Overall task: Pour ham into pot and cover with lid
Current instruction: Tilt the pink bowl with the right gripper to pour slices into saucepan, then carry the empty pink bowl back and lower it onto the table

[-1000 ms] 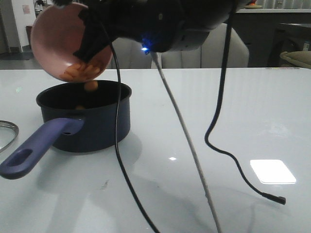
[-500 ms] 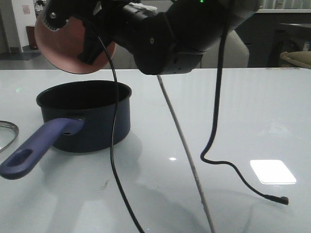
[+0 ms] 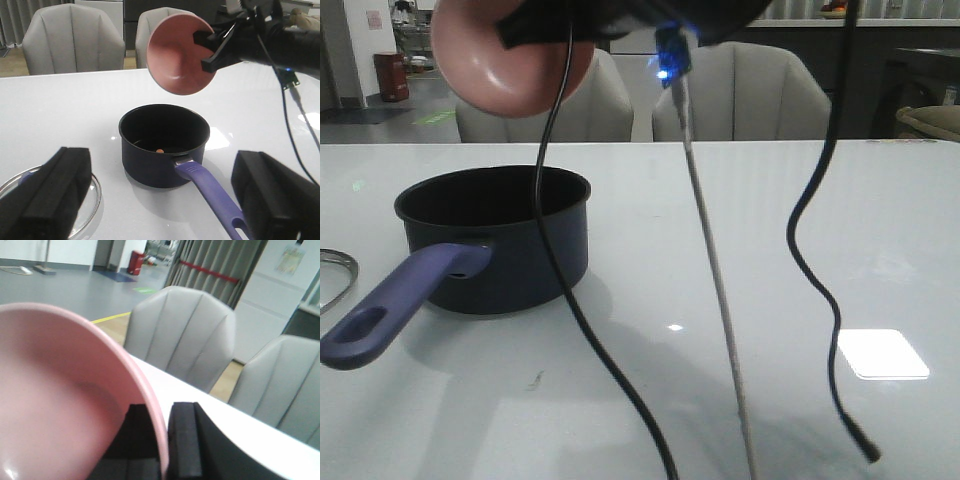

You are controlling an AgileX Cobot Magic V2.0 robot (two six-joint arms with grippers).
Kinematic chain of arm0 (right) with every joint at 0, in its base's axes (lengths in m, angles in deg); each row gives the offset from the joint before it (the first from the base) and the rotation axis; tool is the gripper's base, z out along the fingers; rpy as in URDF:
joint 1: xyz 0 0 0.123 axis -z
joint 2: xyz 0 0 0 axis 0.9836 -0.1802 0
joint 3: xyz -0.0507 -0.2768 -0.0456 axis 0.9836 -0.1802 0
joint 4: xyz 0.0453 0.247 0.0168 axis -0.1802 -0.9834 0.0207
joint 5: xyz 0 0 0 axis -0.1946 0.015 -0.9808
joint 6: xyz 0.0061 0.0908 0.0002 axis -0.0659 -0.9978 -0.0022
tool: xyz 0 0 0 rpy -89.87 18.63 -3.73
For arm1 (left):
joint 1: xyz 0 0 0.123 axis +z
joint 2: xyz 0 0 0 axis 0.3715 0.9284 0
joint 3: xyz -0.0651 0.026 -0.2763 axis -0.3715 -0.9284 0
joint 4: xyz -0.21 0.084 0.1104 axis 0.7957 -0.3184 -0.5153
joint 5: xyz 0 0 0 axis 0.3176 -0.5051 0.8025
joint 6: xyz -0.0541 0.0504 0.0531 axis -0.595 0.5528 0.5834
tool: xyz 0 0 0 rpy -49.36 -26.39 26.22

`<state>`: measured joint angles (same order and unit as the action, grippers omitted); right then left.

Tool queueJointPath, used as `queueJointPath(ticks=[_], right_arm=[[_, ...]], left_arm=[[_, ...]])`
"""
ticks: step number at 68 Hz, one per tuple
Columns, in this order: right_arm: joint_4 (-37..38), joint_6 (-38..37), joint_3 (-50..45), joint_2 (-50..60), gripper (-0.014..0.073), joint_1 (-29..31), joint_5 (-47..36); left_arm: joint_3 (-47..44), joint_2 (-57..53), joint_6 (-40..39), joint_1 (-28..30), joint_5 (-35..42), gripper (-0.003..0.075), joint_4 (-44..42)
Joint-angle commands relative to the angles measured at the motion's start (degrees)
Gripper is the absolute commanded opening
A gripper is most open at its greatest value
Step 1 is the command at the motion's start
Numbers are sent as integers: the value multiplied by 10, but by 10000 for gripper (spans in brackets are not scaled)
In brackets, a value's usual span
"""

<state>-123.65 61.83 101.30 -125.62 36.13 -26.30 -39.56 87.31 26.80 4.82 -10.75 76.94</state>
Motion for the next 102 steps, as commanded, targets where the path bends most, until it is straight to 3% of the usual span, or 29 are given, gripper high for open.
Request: queueJointPath(ticks=[1, 12, 18, 21, 32, 37, 40, 78, 86, 102], right_arm=[[-31, 54, 16, 71, 133, 11, 46], [-172, 154, 15, 128, 133, 22, 145], [-255, 260, 7, 160, 133, 33, 174], [-288, 320, -1, 173, 133, 38, 172], [-533, 558, -26, 218, 133, 42, 88], [-609, 665, -32, 233, 133, 42, 76], [-609, 704, -38, 240, 133, 42, 74], [-609, 704, -143, 308, 133, 61, 132], [-603, 647, -193, 347, 133, 87, 149], [-519, 481, -282, 409, 133, 163, 191]], left_arm=[[15, 8, -2, -5, 46, 603, 4], [15, 8, -2, -5, 46, 603, 4], [15, 8, -2, -5, 46, 603, 4], [15, 8, -2, -5, 46, 603, 4], [15, 8, -2, -5, 46, 603, 4], [15, 8, -2, -5, 46, 603, 4], [15, 8, -2, -5, 46, 603, 4], [15, 8, -2, -5, 46, 603, 4], [15, 8, -2, -5, 46, 603, 4], [15, 8, -2, -5, 46, 603, 4]])
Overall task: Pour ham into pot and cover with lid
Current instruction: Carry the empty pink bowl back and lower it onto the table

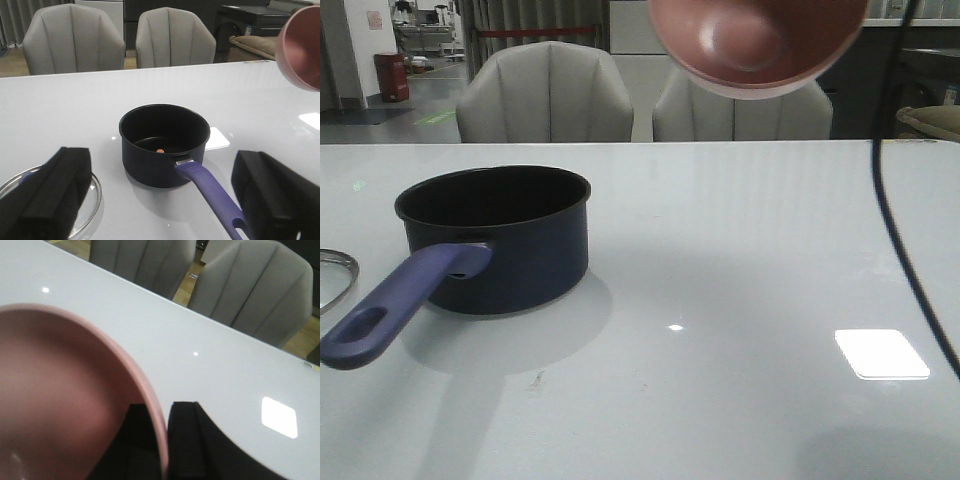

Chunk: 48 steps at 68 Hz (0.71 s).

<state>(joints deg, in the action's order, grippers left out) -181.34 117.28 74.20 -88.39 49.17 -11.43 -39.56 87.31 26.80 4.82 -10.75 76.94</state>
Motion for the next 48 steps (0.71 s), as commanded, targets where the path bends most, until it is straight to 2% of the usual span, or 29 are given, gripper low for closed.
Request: queueJointPath(ticks=[1, 7, 8, 9, 10, 11, 15, 34, 38, 43, 48], right_arm=[[65, -93, -17, 40, 133, 40, 52], [132, -204, -37, 42, 133, 78, 110], [139, -204, -38, 42, 133, 81, 114], [169, -259, -42, 41, 133, 96, 134], [169, -259, -42, 41, 133, 96, 134], [210, -305, -46, 40, 133, 115, 153], [269, -398, -48, 35, 133, 143, 187], [649, -805, -38, -31, 133, 244, 311], [709, -885, -23, -56, 133, 257, 340], [751, -939, -1, -88, 133, 271, 378], [759, -944, 28, -123, 133, 278, 420]], left_arm=[[15, 8, -2, -5, 46, 603, 4], [15, 8, -2, -5, 46, 603, 4], [15, 8, -2, -5, 46, 603, 4], [15, 8, -2, -5, 46, 603, 4], [15, 8, -2, -5, 46, 603, 4], [15, 8, -2, -5, 46, 603, 4], [15, 8, -2, -5, 46, 603, 4], [15, 8, -2, -5, 46, 603, 4], [15, 8, -2, -5, 46, 603, 4], [15, 8, -2, -5, 46, 603, 4], [15, 8, -2, -5, 46, 603, 4]])
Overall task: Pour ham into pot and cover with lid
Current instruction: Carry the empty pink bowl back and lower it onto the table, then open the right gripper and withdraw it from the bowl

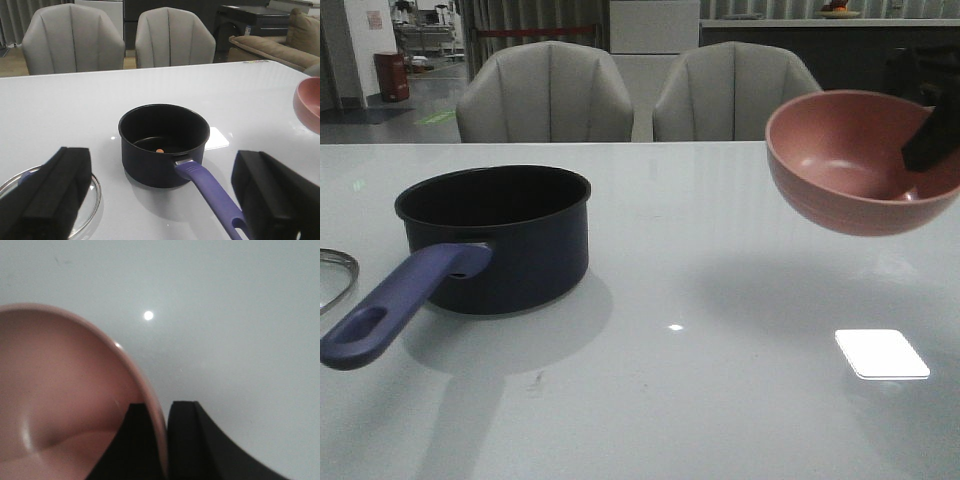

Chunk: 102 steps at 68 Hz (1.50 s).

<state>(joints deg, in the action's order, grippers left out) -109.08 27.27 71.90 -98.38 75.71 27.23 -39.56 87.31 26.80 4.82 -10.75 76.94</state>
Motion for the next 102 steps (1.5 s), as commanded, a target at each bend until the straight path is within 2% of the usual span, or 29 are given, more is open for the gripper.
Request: queueJointPath(ticks=[1, 21, 38, 44, 53, 63, 77, 91, 102], right_arm=[[37, -44, 57, -30, 133, 14, 42], [38, -41, 168, -157, 133, 14, 137], [43, -32, 205, -200, 148, 14, 140], [57, -32, 212, -206, 215, 14, 141], [83, -31, 216, -209, 360, 13, 148], [94, -31, 220, -209, 404, 13, 150], [124, -31, 231, -173, 403, 13, 154], [127, -15, 229, -73, 403, 4, 148], [122, -11, 227, 14, 403, -26, 144]], left_arm=[[15, 8, -2, -5, 46, 603, 4], [15, 8, -2, -5, 46, 603, 4], [15, 8, -2, -5, 46, 603, 4], [15, 8, -2, -5, 46, 603, 4], [15, 8, -2, -5, 46, 603, 4], [15, 8, -2, -5, 46, 603, 4], [15, 8, -2, -5, 46, 603, -3], [15, 8, -2, -5, 46, 603, -3], [15, 8, -2, -5, 58, 603, -4]])
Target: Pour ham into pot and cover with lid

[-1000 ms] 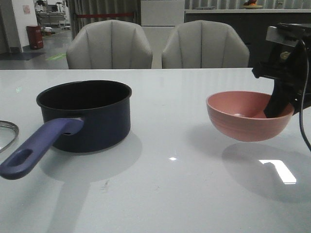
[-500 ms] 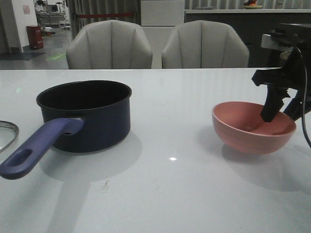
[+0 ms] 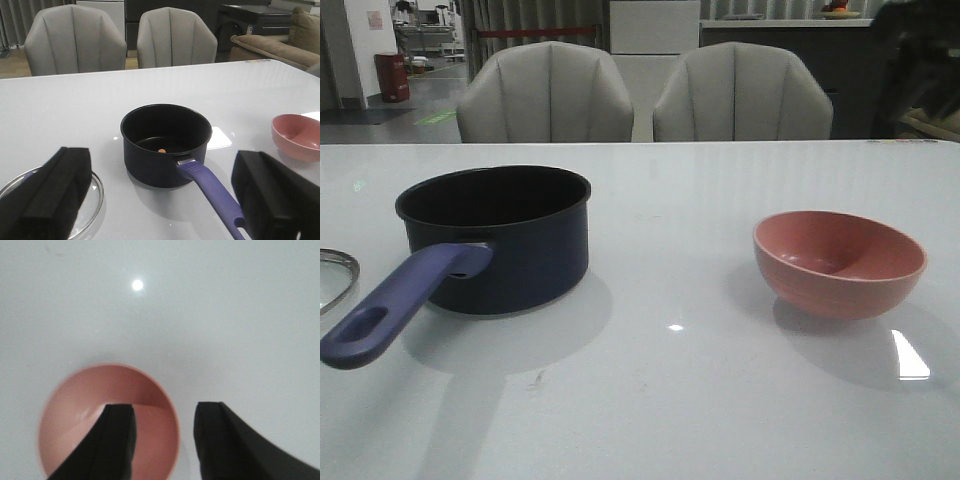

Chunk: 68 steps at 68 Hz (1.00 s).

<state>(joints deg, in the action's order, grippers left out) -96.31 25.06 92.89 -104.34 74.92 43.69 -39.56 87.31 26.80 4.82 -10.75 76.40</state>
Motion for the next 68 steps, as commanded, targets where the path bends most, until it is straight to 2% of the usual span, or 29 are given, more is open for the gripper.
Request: queueJointPath(ticks=[1, 8, 17, 33, 43, 68], right_arm=[[-6, 11, 16, 77, 403, -18, -21], [-6, 11, -6, 133, 403, -42, -39], [-6, 11, -54, 202, 403, -60, -83], [-12, 11, -205, 359, 403, -95, -219], [-25, 11, -308, 472, 403, -119, -272], [-26, 10, -530, 766, 401, -128, -299]], left_arm=[[15, 8, -2, -5, 58, 603, 1], [15, 8, -2, -5, 103, 603, -1], [15, 8, -2, -5, 112, 603, -1], [15, 8, -2, -5, 110, 603, -1], [15, 8, -2, -5, 110, 603, -1], [15, 8, -2, -5, 110, 603, -1]])
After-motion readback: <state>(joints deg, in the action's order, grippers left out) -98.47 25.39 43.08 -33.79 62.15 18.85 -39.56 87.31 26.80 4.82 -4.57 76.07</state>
